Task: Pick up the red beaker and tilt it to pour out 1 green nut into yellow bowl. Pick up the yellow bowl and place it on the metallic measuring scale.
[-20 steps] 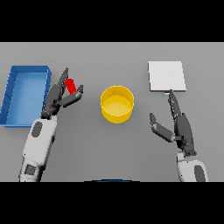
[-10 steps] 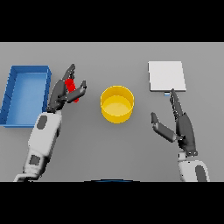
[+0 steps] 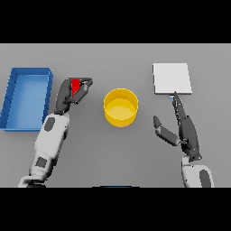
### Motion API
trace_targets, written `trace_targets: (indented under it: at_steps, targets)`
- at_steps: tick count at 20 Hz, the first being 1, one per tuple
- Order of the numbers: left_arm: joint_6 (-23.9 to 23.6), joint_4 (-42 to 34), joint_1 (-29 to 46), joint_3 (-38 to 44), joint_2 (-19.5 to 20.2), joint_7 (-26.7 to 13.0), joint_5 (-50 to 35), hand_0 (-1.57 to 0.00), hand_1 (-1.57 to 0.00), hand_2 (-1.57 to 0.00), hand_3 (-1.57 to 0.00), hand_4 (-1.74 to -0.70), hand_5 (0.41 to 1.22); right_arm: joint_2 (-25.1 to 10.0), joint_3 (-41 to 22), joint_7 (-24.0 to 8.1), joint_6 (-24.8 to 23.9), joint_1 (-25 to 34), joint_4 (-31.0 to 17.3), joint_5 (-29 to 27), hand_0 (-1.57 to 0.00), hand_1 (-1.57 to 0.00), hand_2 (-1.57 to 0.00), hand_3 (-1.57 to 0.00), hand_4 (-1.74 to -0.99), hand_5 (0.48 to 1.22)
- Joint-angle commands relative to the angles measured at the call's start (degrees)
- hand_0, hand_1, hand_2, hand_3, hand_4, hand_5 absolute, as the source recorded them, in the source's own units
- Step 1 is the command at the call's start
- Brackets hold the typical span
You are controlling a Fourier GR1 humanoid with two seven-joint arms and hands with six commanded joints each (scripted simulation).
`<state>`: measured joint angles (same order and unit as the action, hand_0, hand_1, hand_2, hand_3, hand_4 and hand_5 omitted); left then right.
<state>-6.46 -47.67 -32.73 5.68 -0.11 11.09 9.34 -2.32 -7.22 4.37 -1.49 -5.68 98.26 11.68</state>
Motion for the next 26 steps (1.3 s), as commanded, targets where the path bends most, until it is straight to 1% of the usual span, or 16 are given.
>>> trace_targets:
  at_steps: [1, 3, 5, 6, 8, 10, 12, 13, 16, 17, 19, 21, 22, 23, 24, 26]
  targets:
    - [-0.12, -1.09, 0.65, -0.24, 0.00, 1.00, -0.39, -1.42, -1.42, -1.43, -1.43, -1.59, 1.123, -0.50, 0.15, 0.50, 0.13, 0.03, -0.25, 0.18, 0.00, 0.00, 0.00, 0.00, -1.296, 0.682]
    - [0.19, -1.17, 0.04, -0.31, 0.46, 0.41, -1.38, -1.48, -1.48, -1.48, -1.48, -1.64, 1.112, -0.77, 0.24, 0.91, -0.05, 0.52, -0.66, 0.58, 0.00, 0.00, 0.00, 0.00, -1.281, 0.676]
    - [-0.65, -3.74, 0.59, -1.33, 0.66, 0.95, -1.45, -1.51, -1.51, -1.51, -1.51, -1.68, 1.103, -0.46, -0.25, 1.06, -0.54, 0.74, -1.13, 1.58, 0.00, 0.00, 0.00, 0.00, -1.263, 0.671]
    - [-1.03, -5.21, 0.19, -1.63, 1.02, -0.02, -1.63, -1.52, -1.52, -1.52, -1.52, -1.69, 1.100, -0.51, -0.40, 0.90, -0.45, 0.43, -0.21, 1.56, 0.00, 0.00, 0.00, 0.00, -1.254, 0.667]
    - [-1.77, -7.51, -0.13, -3.03, 1.78, -1.19, -0.90, -1.54, -1.54, -1.54, -1.54, -1.71, 1.097, -0.57, 0.13, 0.75, -0.70, 1.25, -1.42, 1.45, 0.00, 0.00, 0.00, 0.00, -1.255, 0.672]
    - [-2.03, -11.19, 0.26, -5.98, 2.91, -3.27, 1.24, -1.55, -1.55, -1.55, -1.55, -1.72, 1.101, -0.47, -0.24, 1.71, -0.72, 0.86, -1.48, 1.84, 0.00, 0.00, 0.00, 0.00, -1.245, 0.673]
    - [-0.57, -11.97, -1.55, -9.79, 5.30, -6.96, 4.72, -1.56, -1.56, -1.56, -1.56, -1.73, 1.113, -0.51, -0.75, 1.76, -1.34, 0.84, -0.91, 3.18, 0.00, 0.00, 0.00, 0.00, -1.247, 0.685]
    - [0.51, -12.52, -2.50, -12.30, 7.05, -8.78, 7.23, -1.56, -1.56, -1.56, -1.56, -1.73, 1.119, -0.32, -1.19, 0.94, -1.62, 0.96, -0.92, 3.97, 0.00, 0.00, 0.00, 0.00, -1.245, 0.688]
    - [3.03, -14.91, -2.15, -16.45, 9.69, -10.47, 10.04, -1.56, -1.56, -1.56, -1.56, -1.73, 1.117, -0.95, -0.99, 1.55, -1.45, -0.39, 0.46, 3.81, 0.00, 0.00, 0.00, 0.00, -1.243, 0.696]
    - [3.48, -15.72, -1.76, -17.28, 10.20, -10.85, 10.34, -1.56, -1.56, -1.56, -1.56, -1.73, 1.115, -0.85, -1.13, 0.54, -1.36, -0.02, 0.58, 3.85, 0.00, 0.00, 0.00, 0.00, -1.243, 0.700]
    - [4.03, -16.66, -0.88, -18.52, 11.11, -11.07, 10.71, -1.56, -1.56, -1.56, -1.56, -1.73, 1.113, -0.83, -1.09, 0.61, -1.25, -0.62, 0.50, 3.67, 0.00, 0.00, 0.00, 0.00, -1.243, 0.710]
    - [4.63, -17.54, -2.49, -22.17, 12.99, -12.62, 14.71, -1.57, -1.57, -1.57, -1.57, -1.74, 1.112, -1.08, -0.99, -0.23, -0.99, -0.11, 0.70, 3.53, 0.00, 0.00, 0.00, 0.00, -1.251, 0.714]
    - [4.64, -16.52, -4.20, -24.22, 13.86, -13.56, 17.54, -1.57, -1.57, -1.57, -1.57, -1.74, 1.112, -0.78, -1.37, 0.24, -1.39, -0.40, 0.82, 4.15, 0.00, 0.00, 0.00, 0.00, -1.254, 0.717]
    - [4.76, -16.13, -5.25, -26.42, 14.80, -13.93, 20.24, -1.57, -1.57, -1.57, -1.57, -1.74, 1.123, -0.62, -1.20, 0.17, -1.27, -0.22, 0.37, 3.76, 0.00, 0.00, 0.00, 0.00, -1.260, 0.719]
    - [5.07, -15.25, -6.50, -28.84, 16.01, -12.98, 23.10, -1.57, -1.57, -1.57, -1.57, -1.74, 1.137, -0.56, -1.43, 0.47, -0.96, -0.63, 0.74, 3.56, 0.00, 0.00, 0.00, 0.00, -1.266, 0.720]
    - [6.28, -14.16, -9.05, -33.19, 17.11, -14.13, 27.86, -1.57, -1.57, -1.57, -1.57, -1.74, 1.152, -0.32, -1.55, 0.09, -0.98, -0.43, 1.36, 3.48, 0.00, 0.00, 0.00, 0.00, -1.267, 0.721]
